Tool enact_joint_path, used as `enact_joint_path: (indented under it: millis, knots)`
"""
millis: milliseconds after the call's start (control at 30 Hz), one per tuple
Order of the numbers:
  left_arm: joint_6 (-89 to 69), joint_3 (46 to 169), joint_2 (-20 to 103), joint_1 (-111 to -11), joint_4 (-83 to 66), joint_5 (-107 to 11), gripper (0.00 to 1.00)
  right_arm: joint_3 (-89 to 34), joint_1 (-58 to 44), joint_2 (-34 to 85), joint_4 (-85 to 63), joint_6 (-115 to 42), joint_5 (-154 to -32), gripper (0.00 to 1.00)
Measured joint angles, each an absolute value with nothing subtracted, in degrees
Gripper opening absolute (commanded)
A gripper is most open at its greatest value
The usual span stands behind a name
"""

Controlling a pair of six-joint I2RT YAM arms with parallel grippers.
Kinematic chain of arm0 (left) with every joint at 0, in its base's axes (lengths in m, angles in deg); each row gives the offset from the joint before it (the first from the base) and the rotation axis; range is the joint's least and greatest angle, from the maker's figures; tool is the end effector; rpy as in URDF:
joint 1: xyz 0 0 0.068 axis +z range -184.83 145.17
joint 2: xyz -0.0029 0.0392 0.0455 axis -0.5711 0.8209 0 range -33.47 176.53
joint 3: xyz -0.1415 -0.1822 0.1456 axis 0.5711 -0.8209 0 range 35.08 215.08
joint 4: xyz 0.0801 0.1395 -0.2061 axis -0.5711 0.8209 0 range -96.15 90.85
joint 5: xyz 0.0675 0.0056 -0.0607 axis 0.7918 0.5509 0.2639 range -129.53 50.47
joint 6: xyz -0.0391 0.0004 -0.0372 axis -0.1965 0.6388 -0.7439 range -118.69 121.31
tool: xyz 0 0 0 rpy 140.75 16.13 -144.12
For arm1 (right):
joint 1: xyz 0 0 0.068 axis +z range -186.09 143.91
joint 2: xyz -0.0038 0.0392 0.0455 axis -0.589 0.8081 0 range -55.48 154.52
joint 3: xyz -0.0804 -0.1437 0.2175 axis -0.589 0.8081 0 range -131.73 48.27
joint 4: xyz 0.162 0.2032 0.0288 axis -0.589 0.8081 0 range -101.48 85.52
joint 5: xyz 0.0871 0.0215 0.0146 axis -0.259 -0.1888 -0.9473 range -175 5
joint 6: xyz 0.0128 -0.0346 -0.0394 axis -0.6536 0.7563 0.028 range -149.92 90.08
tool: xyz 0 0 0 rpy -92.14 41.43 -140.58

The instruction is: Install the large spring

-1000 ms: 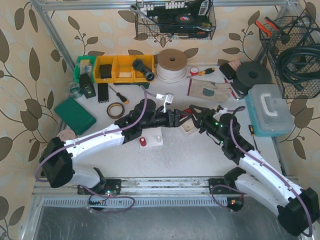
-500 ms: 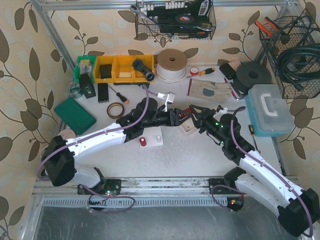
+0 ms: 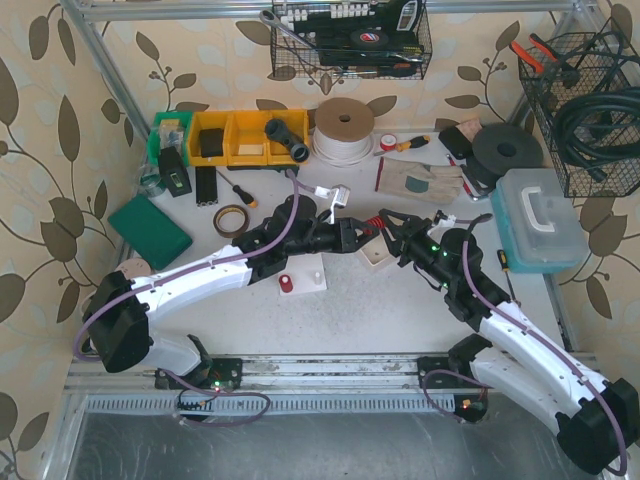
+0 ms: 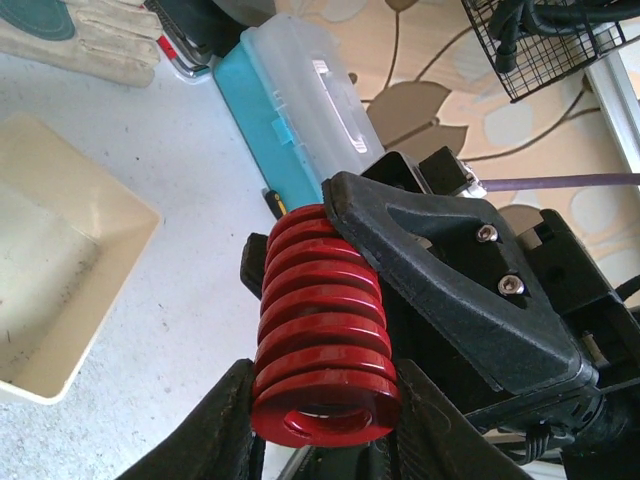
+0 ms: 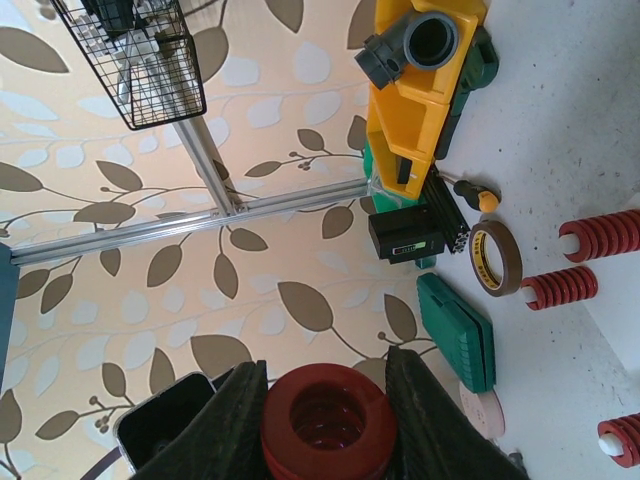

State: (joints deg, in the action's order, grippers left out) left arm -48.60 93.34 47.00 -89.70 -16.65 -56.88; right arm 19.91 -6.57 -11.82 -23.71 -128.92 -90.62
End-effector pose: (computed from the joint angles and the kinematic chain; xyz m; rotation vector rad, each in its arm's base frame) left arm 0.1820 -0.2773 0.3148 0.3426 2.0342 -1.5107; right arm 0.1640 0.0969 0.2830 1.0404 1.6604 1.7127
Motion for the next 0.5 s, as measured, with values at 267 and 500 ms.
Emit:
enact_joint_path:
  millis: [267,500]
  knots:
    - [-48.4,94.6,47.0,-89.7,-15.6,-56.0,0.46,19.9,-6.5,-11.8,-23.6,-128.9,-90.6,0.0]
    - [-48.2,95.7,47.1,-89.7,-13.9,-54.8,0.42,19.9,-6.5,-11.8,-23.7,-128.9,-90.6,0.0]
